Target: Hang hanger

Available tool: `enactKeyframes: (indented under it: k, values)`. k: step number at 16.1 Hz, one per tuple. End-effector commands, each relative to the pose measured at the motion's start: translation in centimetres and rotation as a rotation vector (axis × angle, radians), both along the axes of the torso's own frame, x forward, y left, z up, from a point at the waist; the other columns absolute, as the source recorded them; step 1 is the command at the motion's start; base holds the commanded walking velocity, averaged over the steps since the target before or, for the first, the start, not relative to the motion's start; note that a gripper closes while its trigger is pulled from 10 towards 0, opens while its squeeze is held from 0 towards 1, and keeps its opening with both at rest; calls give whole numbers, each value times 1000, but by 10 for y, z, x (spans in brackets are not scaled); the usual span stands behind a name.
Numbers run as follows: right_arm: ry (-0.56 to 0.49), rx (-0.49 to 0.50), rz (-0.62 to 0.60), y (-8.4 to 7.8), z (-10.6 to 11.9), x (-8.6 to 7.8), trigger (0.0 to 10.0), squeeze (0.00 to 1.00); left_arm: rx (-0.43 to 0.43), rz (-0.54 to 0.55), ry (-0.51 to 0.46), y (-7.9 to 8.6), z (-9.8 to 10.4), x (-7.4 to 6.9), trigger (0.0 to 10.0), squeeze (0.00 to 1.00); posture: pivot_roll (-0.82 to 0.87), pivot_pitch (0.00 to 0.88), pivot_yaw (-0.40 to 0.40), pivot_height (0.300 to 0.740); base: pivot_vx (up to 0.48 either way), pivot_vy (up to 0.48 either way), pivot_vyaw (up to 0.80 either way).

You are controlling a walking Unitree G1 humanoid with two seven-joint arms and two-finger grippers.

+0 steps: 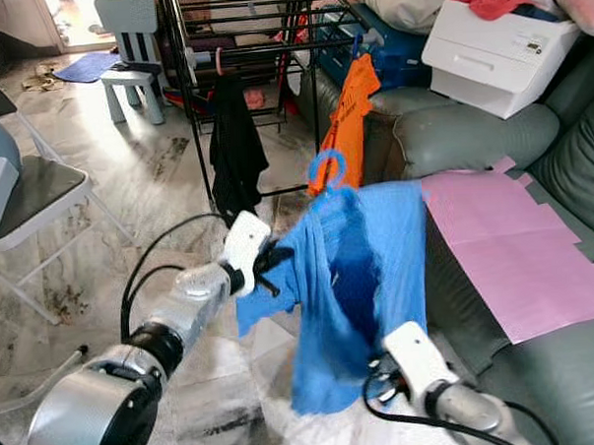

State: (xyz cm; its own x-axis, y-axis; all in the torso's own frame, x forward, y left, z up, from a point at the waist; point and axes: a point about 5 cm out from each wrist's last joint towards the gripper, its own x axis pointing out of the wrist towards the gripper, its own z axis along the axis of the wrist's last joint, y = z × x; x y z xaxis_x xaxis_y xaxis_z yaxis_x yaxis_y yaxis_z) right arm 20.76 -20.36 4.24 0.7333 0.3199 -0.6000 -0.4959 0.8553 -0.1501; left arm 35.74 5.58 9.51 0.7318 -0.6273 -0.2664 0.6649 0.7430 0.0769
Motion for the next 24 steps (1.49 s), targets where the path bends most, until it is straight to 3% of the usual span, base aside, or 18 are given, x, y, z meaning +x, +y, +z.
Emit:
enactKeyframes:
  k: [1,3,10,12,13,14,17,18,19,24]
  values:
    - [39,-19,16,-2,-7,-6,10000,1000,-77,39,-104,-2,30,13,0,0,14,0,-51,740,0,0,0]
    - [66,-65,74,-1,-13,-11,10000,1000,-78,62,-110,0,31,15,0,0,16,0,-52,740,0,0,0]
    - [81,-38,162,12,-12,-14,10000,1000,-71,101,-121,2,33,17,0,0,16,0,-50,740,0,0,0]
    - [70,-108,123,3,-16,-11,10000,1000,-72,126,-126,5,35,19,0,0,16,0,-48,740,0,0,0]
    - [28,-182,38,-7,-18,-3,10000,1000,-78,135,-123,6,36,20,0,0,17,0,-48,740,0,0,0]
    - [-27,-193,-18,-11,-15,5,10000,1000,-81,135,-122,6,36,20,0,0,17,0,-48,740,0,0,0]
    - [-282,68,-174,0,23,32,10000,1000,-85,136,-124,6,37,20,0,0,13,0,-41,740,0,0,0]
    - [-354,137,-119,9,35,34,10000,1000,-91,136,-127,6,37,20,0,0,12,0,-44,740,0,0,0]
    - [-340,204,-108,16,36,34,10000,1000,-102,128,-129,4,38,20,0,0,12,0,-43,740,0,0,0]
    - [-283,137,17,17,27,22,10000,1000,-83,75,-158,2,41,19,0,0,12,0,-39,740,0,0,0]
